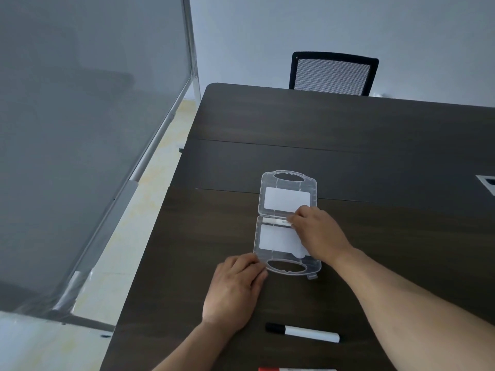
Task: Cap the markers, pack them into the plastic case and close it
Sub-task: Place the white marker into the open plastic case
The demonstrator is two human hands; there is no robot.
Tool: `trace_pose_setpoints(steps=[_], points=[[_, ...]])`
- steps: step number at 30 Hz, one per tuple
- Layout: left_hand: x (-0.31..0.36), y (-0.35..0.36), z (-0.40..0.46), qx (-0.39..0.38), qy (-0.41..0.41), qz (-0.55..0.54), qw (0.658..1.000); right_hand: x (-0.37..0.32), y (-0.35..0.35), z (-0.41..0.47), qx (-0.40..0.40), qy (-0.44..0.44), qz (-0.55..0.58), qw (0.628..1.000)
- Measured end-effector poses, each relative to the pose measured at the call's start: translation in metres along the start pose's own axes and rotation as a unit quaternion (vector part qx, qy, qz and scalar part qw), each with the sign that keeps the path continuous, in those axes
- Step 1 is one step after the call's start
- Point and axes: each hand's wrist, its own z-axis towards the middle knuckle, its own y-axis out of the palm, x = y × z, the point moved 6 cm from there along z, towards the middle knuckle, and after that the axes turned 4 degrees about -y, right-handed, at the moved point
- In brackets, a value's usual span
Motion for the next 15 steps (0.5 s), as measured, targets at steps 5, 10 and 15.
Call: trace_pose_setpoints(steps=[5,10,15], points=[[0.003,0.000,-0.001,0.002,0.015,-0.001,1.000,-0.002,-0.001,0.002,0.004,-0.011,-0.015,1.000],[0.005,0.001,-0.002,0.004,0.028,-0.019,0.999,-0.003,0.000,0.007,0.019,-0.017,0.005,1.000],[0.008,-0.003,-0.001,0.008,0.028,-0.050,0.998,-0.003,0.004,0.012,0.041,-0.012,0.042,0.998]])
